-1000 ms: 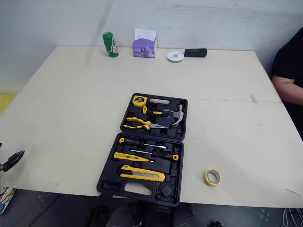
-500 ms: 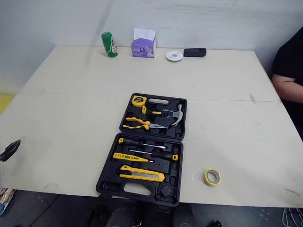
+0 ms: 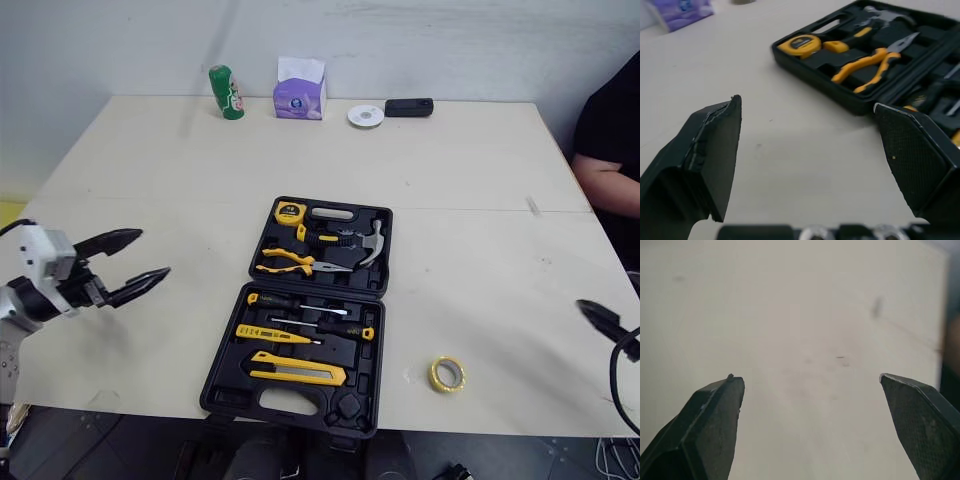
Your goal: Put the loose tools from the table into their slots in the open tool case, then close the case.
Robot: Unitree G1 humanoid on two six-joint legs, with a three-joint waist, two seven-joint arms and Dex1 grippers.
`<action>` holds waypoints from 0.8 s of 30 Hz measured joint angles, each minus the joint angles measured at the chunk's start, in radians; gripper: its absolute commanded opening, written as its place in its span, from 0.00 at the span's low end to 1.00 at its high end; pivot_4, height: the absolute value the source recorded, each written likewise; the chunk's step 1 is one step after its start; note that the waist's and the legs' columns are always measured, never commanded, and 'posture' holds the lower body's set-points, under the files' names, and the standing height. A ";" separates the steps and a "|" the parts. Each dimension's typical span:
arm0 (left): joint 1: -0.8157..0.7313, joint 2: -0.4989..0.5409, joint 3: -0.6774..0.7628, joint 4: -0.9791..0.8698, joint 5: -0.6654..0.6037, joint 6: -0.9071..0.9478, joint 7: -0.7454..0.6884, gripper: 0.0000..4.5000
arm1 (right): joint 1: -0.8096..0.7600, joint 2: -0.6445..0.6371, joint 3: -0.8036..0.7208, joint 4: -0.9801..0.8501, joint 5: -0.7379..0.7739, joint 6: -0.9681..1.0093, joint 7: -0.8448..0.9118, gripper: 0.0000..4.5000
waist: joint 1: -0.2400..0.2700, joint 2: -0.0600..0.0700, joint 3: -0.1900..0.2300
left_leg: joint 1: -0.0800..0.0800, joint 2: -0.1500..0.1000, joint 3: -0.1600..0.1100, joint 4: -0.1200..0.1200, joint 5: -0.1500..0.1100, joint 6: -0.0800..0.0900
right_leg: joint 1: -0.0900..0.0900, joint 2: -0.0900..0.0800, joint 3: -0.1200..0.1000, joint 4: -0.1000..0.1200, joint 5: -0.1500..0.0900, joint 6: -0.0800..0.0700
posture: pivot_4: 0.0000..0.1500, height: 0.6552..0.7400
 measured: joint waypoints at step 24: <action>-0.075 -0.022 -0.301 -0.483 -0.125 0.270 -0.098 0.99 | -0.429 -0.333 0.496 -0.685 0.277 0.969 -0.159 1.00 | 0.009 -0.007 0.005 | -0.018 0.001 -0.004 0.010 0.003 -0.005 | -0.012 0.001 -0.001 0.001 0.000 0.000 | 1.00 1.00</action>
